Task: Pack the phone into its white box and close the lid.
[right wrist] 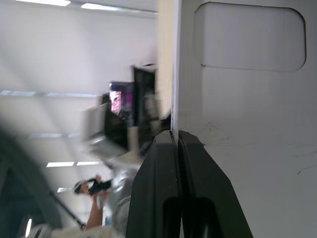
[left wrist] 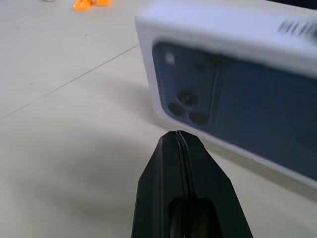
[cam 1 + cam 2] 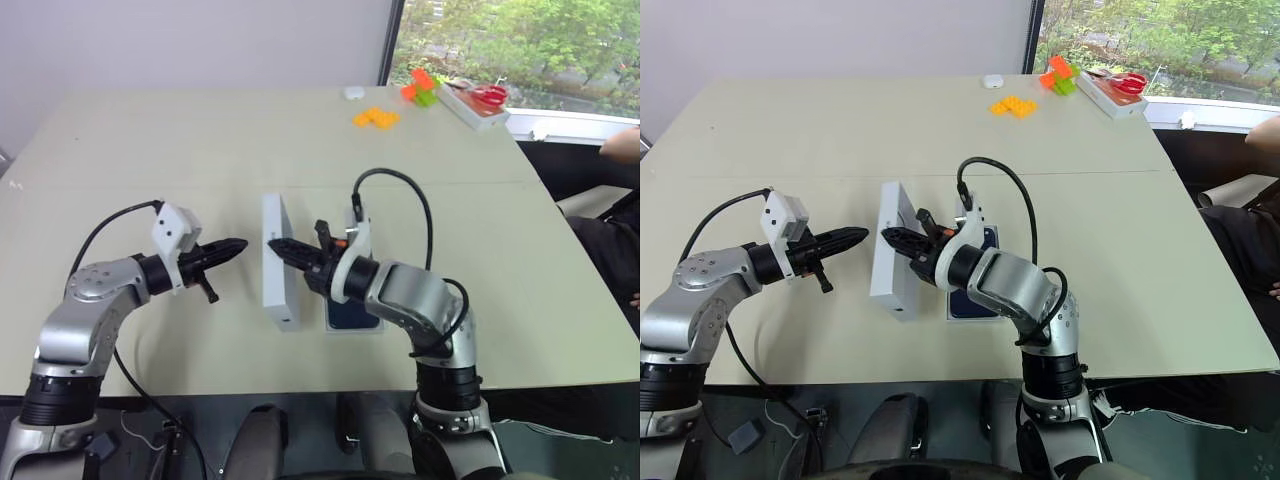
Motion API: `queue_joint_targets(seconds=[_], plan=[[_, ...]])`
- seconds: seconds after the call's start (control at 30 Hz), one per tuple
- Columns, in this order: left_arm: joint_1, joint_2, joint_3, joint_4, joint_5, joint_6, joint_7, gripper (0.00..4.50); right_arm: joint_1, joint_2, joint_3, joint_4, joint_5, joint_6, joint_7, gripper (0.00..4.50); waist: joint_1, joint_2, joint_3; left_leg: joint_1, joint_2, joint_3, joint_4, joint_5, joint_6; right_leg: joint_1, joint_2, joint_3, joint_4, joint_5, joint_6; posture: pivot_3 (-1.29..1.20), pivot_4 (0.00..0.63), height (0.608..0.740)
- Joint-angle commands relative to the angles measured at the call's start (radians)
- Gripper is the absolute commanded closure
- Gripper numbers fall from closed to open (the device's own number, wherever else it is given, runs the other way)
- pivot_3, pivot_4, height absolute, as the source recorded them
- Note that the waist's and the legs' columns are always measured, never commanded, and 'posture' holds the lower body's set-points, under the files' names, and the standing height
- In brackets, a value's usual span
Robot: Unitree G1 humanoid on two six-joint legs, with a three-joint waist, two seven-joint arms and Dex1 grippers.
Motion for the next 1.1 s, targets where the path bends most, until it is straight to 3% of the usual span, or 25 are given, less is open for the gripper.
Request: queue_joint_targets(seconds=[0.03,0.1,0.2,0.37,0.4,0.5,0.67,0.97,1.1], plan=[[-0.008,-0.011,-0.02,-0.037,-0.003,0.002,0.003,4.5,-0.002,-0.006,-0.017,-0.008,0.024,-0.002,-0.039,4.46,0.0,0.0,0.0,0.0,0.0,0.0,0.0,0.0,0.0,0.0,0.0,0.0,0.0,0.0,0.0,0.0,0.15,0.727],[-0.014,-0.022,-0.036,-0.044,-0.004,0.004,0.004,4.5,0.004,-0.011,-0.023,0.001,0.024,0.0,-0.057,4.46,-0.002,0.0,0.0,0.0,0.0,0.0,0.0,0.0,0.0,0.0,0.001,0.0,0.0,0.0,0.0,0.0,0.15,0.727],[-0.035,-0.052,-0.07,-0.055,-0.008,0.01,0.012,4.5,-0.012,-0.031,-0.045,0.001,0.024,-0.003,-0.047,3.64,-0.001,0.0,0.0,0.0,0.002,0.0,0.0,0.0,0.0,0.0,0.002,0.0,0.0,0.0,0.0,0.0,0.15,0.727],[-0.056,-0.088,-0.114,-0.058,0.006,0.008,0.023,4.5,-0.04,-0.122,-0.059,-0.012,0.024,0.02,-0.017,1.12,0.0,0.001,0.0,0.0,0.002,0.001,0.0,0.0,0.0,0.0,0.003,0.0,0.0,0.0,0.0,0.0,0.15,0.727],[-0.062,-0.1,-0.129,-0.057,0.012,0.004,0.026,4.5,-0.06,-0.218,-0.046,-0.019,0.012,0.071,0.031,0.63,0.0,0.001,0.0,0.0,0.001,0.001,0.0,0.0,0.0,0.0,0.002,0.0,0.0,0.0,0.0,0.0,0.15,0.727],[-0.079,-0.134,-0.155,-0.066,0.013,0.006,0.036,4.5,-0.097,-0.494,-0.032,-0.065,-0.123,0.222,0.258,0.63,0.005,0.002,0.001,-0.001,0.0,0.003,0.0,0.0,0.0,0.0,0.001,0.0,-0.001,0.0,-0.001,0.0,0.15,0.727],[-0.093,-0.173,-0.199,-0.079,0.02,0.007,0.036,4.5,-0.1,-0.744,-0.038,-0.077,-0.369,0.252,0.565,0.63,0.005,0.002,0.001,-0.001,-0.001,0.005,0.0,-0.002,0.004,0.0,0.002,0.001,-0.003,0.0,0.002,0.0,0.15,0.727],[-0.132,-0.257,-0.314,-0.098,0.049,0.008,0.049,4.5,-0.09,-0.909,-0.01,-0.071,-0.709,0.231,0.887,0.63,0.005,0.002,0.001,-0.001,0.0,0.006,0.0,-0.003,0.005,0.0,0.005,0.002,-0.002,-0.001,0.0,0.0,0.15,0.727],[-0.149,-0.301,-0.277,-0.091,0.02,0.031,0.09,4.5,-0.103,-0.957,0.035,-0.088,-0.866,0.216,1.002,0.63,0.005,0.002,0.001,-0.001,-0.001,0.007,0.0,-0.003,0.005,0.0,0.005,0.002,-0.002,0.0,0.002,0.0,0.15,0.727]])
